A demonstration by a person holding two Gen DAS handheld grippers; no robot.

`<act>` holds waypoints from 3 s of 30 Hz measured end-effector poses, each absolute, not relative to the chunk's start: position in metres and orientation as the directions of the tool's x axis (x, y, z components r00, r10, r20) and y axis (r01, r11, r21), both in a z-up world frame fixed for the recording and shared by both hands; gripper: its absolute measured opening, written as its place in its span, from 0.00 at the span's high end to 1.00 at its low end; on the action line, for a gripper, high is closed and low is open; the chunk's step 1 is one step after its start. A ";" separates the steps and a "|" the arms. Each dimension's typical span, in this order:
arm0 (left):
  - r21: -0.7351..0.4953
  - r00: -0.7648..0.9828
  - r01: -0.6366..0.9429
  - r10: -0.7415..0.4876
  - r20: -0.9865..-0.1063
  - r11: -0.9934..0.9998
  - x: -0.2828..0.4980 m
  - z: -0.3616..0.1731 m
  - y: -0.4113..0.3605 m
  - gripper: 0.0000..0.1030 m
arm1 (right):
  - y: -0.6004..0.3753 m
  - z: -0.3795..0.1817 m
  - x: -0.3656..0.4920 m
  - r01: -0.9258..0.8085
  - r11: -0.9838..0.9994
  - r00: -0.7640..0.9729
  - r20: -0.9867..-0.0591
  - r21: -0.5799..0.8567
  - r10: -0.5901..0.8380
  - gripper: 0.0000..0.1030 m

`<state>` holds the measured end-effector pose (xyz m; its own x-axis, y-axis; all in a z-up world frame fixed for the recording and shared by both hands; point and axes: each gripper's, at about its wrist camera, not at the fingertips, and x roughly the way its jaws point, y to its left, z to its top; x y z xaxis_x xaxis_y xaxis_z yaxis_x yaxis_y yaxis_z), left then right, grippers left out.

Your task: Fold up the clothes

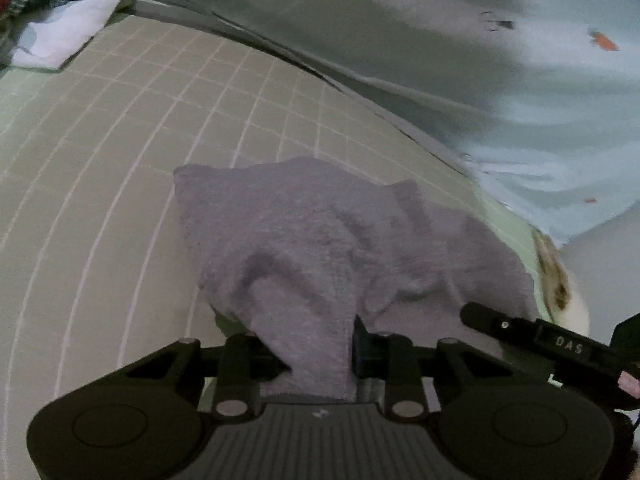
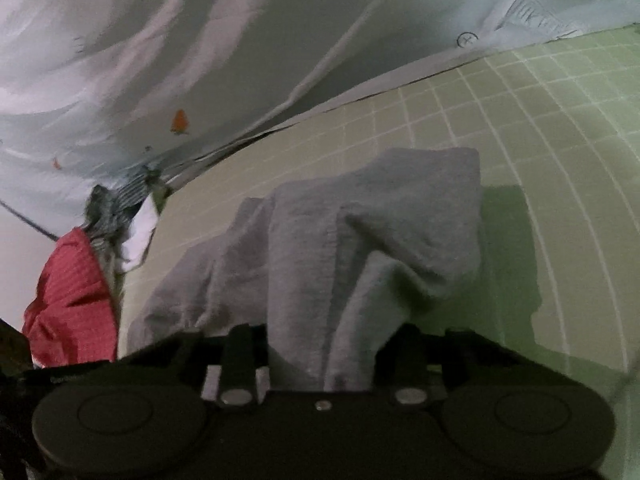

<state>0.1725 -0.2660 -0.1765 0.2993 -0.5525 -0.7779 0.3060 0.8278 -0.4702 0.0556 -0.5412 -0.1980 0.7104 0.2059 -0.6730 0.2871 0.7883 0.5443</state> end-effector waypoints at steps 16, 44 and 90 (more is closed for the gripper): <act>-0.457 0.211 0.449 -0.588 -0.781 0.768 0.078 -0.159 -0.247 0.71 | -0.485 -0.174 -0.085 0.422 0.697 0.734 -0.670 0.580 0.113 0.71; -0.101 0.131 0.960 -0.740 -0.660 0.260 0.067 -0.010 -0.828 0.77 | -0.889 -0.152 -0.234 0.403 0.325 0.903 -0.314 0.856 -0.293 0.71; -0.381 0.230 0.763 -0.770 -0.595 0.522 0.059 -0.135 -0.826 0.03 | -0.950 -0.163 -0.176 0.785 0.471 0.609 -0.642 0.402 -0.466 0.01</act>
<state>0.0593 -0.8264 -0.1349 0.2299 -0.7701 -0.5951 0.7632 0.5221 -0.3807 -0.1762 -0.9503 -0.1633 0.6086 -0.4664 -0.6420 0.7852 0.4707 0.4024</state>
